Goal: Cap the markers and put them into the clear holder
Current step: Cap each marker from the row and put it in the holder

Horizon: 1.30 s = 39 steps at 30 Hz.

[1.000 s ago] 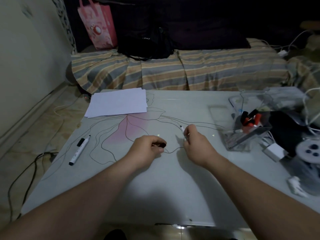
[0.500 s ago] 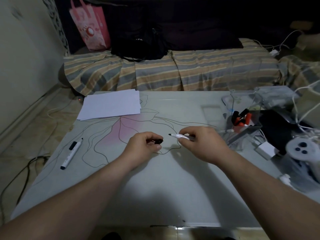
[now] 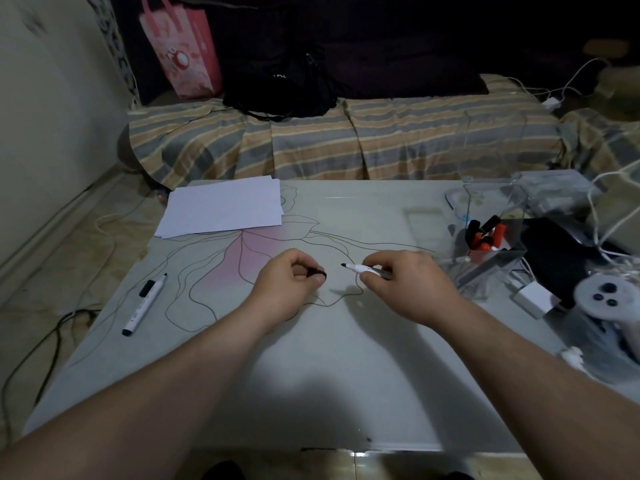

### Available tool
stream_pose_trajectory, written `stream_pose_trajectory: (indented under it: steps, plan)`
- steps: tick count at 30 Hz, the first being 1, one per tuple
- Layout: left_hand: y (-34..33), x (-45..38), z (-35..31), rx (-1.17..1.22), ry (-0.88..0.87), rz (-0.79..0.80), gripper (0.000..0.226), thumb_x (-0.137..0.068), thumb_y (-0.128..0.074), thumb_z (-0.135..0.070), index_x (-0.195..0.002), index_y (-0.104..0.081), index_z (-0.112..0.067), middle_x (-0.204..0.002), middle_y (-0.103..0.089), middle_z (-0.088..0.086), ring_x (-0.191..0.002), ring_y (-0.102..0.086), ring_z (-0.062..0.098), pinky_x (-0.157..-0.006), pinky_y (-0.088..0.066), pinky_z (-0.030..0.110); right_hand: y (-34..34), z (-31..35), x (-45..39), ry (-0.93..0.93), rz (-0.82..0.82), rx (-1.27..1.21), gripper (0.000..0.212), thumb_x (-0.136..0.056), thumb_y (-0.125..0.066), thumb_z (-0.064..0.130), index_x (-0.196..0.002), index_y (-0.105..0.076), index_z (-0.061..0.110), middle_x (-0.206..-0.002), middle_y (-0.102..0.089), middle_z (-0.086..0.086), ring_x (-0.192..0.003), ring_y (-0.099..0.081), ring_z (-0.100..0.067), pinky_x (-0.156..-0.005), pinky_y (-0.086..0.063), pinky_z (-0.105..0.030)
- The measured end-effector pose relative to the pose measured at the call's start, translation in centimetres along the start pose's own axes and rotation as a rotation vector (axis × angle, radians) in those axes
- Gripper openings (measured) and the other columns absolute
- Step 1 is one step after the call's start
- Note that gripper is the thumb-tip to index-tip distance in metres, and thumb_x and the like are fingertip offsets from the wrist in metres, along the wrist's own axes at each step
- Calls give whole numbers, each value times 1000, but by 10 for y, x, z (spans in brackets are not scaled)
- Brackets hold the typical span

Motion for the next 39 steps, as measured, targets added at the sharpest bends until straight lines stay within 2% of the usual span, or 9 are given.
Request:
stream_pose_trajectory:
  steps: [5, 9, 12, 16, 24, 31, 35, 37, 39]
  plan:
    - [-3, 0, 3, 86, 40, 46, 30, -88, -70, 3, -106, -69, -20, -108, -73, 12, -95, -74, 28, -93, -58, 34, -1, 1, -2, 14, 0, -10, 27, -91, -53, 58, -102, -72, 42, -83, -70, 11, -82, -62, -11, -75, -56, -35]
    - [-7, 1, 1, 20, 4, 110, 24, -96, -64, -4, -105, -75, -23, -104, -76, 9, -78, -64, 10, -75, -54, 23, 0, 5, -3, 54, -21, -22, 26, -89, -53, 58, -104, -69, 45, -89, -72, 14, -86, -62, -8, -77, -56, -36]
    - [-8, 3, -3, 105, -3, 109, 27, -94, -62, 4, -96, -72, -21, -104, -75, 12, -85, -66, 14, -83, -54, 28, 0, 11, -3, 123, -26, -7, 22, -89, -53, 55, -103, -67, 46, -86, -69, 14, -84, -60, -8, -74, -55, -37]
    - [-13, 8, -11, 351, 33, 167, 29, -95, -51, 16, -94, -66, -9, -103, -74, 11, -86, -70, 18, -83, -59, 25, 6, 20, -1, 213, -74, -17, 17, -93, -57, 51, -103, -69, 44, -82, -64, 12, -85, -59, -9, -75, -53, -38]
    - [-18, 8, -13, 512, 92, 216, 23, -100, -49, 11, -100, -62, -8, -109, -72, 17, -83, -72, 17, -78, -60, 23, 11, 23, 0, 242, -106, -3, 14, -94, -61, 47, -104, -70, 44, -81, -62, 13, -85, -57, -6, -75, -52, -37]
    - [-14, 13, -26, 120, -82, 166, 19, -96, -63, -2, -104, -70, -18, -91, -74, 5, -73, -65, 11, -77, -54, 25, 4, 24, -1, 266, -105, 248, 15, -92, -59, 51, -100, -66, 39, -82, -56, 10, -83, -59, -18, -66, -52, -38]
    - [-13, 20, -47, -478, -338, 65, 19, -95, -66, -27, -114, -70, -32, -93, -72, -15, -86, -63, 2, -78, -44, 14, 1, 33, 0, 293, -138, 357, 17, -91, -60, 51, -96, -66, 36, -85, -57, 9, -85, -58, -23, -67, -50, -37]
    - [-17, 23, -56, -704, -455, 53, 18, -98, -59, -34, -112, -69, -29, -96, -71, -10, -93, -61, 13, -79, -44, 25, -1, 37, -1, 300, -143, 362, 17, -91, -60, 50, -94, -66, 34, -85, -59, 9, -83, -56, -23, -66, -49, -37]
    - [-16, 21, -57, -762, -455, 20, 20, -99, -56, -38, -109, -68, -25, -95, -70, -3, -92, -60, 21, -80, -47, 38, 0, 38, -2, 300, -152, 353, 18, -91, -61, 49, -92, -66, 32, -84, -59, 8, -82, -56, -23, -66, -49, -37]
Point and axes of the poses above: each hand's wrist, its own x-axis away from the middle knuckle, its own y-axis out of the back of the hand, z = x × y, the point moved 7 cm from there along -x, towards the middle knuckle
